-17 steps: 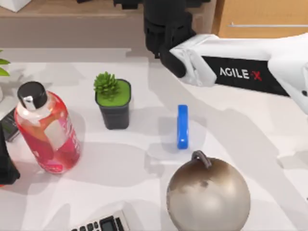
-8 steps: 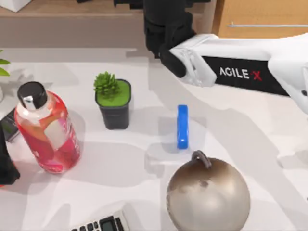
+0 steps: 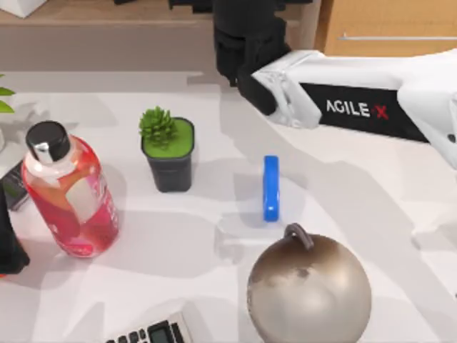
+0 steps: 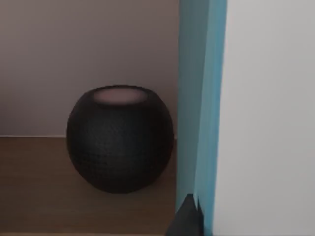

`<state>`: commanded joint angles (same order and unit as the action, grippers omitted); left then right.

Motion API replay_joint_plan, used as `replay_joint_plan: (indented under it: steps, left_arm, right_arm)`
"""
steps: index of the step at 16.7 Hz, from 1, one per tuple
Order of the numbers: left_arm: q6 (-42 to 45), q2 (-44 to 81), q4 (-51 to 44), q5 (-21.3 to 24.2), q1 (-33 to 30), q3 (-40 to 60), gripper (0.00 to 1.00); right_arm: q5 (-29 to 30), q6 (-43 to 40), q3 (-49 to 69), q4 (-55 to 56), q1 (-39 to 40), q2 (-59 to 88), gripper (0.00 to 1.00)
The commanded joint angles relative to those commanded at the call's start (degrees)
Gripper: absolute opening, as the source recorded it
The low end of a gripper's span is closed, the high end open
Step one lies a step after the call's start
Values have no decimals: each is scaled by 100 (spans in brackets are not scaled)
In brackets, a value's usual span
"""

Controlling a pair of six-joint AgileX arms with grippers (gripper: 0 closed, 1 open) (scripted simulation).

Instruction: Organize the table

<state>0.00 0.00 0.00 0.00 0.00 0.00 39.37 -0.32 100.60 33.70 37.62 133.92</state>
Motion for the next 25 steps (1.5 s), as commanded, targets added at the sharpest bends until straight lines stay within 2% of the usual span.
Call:
replay_joint_plan:
  steps: [9, 16, 20, 25]
  left_arm:
    - [0, 0, 0, 0, 0, 0, 100]
    - [0, 0, 0, 0, 0, 0, 100]
    - [0, 0, 0, 0, 0, 0, 100]
    - [0, 0, 0, 0, 0, 0, 100]
  right_arm:
    - [286, 11, -958, 185, 299, -770, 0]
    - [237, 107, -1046, 193, 255, -842, 0]
    - [-181, 754, -1812, 298, 168, -1459, 0]
    - [-1350, 2079, -3465, 496, 38, -2733, 0]
